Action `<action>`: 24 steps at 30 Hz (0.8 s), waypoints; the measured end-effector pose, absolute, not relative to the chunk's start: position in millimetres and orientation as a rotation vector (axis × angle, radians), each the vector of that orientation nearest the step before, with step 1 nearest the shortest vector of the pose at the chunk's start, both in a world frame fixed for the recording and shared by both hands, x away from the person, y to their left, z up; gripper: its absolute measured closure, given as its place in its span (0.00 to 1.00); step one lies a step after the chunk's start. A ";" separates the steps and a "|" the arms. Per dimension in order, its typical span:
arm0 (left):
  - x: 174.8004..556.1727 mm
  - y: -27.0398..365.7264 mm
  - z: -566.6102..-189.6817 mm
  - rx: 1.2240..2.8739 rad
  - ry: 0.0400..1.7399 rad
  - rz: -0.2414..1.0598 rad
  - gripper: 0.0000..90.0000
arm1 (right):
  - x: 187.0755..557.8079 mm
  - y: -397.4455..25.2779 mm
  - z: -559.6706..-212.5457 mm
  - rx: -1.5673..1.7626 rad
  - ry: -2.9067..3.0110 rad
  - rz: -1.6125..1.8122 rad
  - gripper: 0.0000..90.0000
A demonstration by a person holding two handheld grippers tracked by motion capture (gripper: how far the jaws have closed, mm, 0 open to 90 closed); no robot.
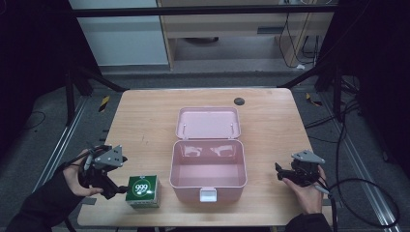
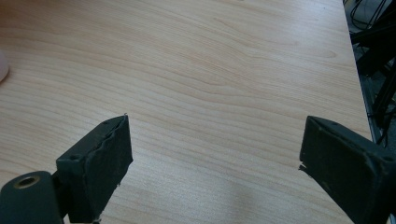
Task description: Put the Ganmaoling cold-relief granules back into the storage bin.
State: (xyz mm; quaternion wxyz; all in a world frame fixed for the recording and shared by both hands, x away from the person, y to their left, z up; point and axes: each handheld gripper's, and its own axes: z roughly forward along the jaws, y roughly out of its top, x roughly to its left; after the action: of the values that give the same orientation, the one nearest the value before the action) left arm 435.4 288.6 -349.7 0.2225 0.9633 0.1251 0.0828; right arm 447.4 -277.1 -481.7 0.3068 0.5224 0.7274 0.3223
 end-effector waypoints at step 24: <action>441.5 258.6 -378.4 2.806 0.236 0.168 0.04 | 448.5 -276.0 -484.9 1.375 1.949 0.823 0.09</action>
State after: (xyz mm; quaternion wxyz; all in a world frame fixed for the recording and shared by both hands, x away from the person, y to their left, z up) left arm 441.5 258.6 -378.4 0.1595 0.9820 0.0826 0.0587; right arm 448.5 -276.0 -484.9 0.3043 0.5189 0.7359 0.3108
